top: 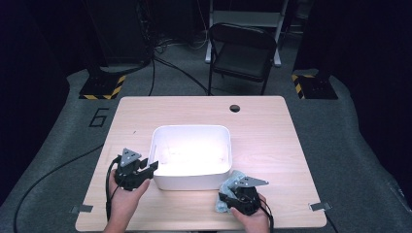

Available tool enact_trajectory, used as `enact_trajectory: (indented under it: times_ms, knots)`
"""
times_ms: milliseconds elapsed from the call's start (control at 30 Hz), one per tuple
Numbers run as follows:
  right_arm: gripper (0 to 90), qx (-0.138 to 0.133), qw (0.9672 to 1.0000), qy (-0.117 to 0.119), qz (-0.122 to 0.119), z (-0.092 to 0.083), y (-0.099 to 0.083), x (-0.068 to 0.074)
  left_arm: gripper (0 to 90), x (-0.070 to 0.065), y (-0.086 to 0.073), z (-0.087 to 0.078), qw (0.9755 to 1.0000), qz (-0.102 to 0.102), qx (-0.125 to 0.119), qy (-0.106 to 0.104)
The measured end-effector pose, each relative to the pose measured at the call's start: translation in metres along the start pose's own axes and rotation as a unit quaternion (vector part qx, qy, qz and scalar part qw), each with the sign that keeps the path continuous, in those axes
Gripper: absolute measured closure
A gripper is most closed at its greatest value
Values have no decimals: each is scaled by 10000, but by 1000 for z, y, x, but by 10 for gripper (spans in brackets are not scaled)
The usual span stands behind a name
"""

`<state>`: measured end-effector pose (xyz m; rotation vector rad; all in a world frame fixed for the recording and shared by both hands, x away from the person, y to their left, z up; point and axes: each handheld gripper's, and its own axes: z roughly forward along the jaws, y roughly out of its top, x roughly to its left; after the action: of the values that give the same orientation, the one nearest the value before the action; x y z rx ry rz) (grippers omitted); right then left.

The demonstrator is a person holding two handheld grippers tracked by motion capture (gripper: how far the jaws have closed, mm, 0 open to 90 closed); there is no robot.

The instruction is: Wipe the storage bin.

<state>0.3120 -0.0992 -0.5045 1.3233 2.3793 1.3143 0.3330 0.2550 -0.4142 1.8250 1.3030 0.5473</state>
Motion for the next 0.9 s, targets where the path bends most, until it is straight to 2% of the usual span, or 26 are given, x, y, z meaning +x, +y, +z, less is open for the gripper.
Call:
enact_trajectory:
  times_ms: [167,200,333,567,600,767,900]
  knots:
    - [670,-23,10000,-15,-34,-2,0,-2,627,-1,0,-1,10000,19,53,-4]
    - [670,-33,10000,-21,62,-3,0,-2,626,-1,0,-1,10000,15,49,-12]
    - [667,-56,10000,21,69,-5,0,-4,617,-1,0,-1,10000,26,49,-45]
    - [657,-59,9999,-46,87,-9,0,-5,594,-2,1,-1,9999,24,128,-97]
    - [648,-32,9999,-131,85,-11,-1,-6,590,-1,1,0,9998,8,140,-115]
    - [628,41,9996,-183,187,-13,-2,-8,565,3,2,0,9994,-101,149,-286]
    - [600,40,9994,-263,222,-15,-4,-6,563,11,7,-4,9983,-280,-16,-512]
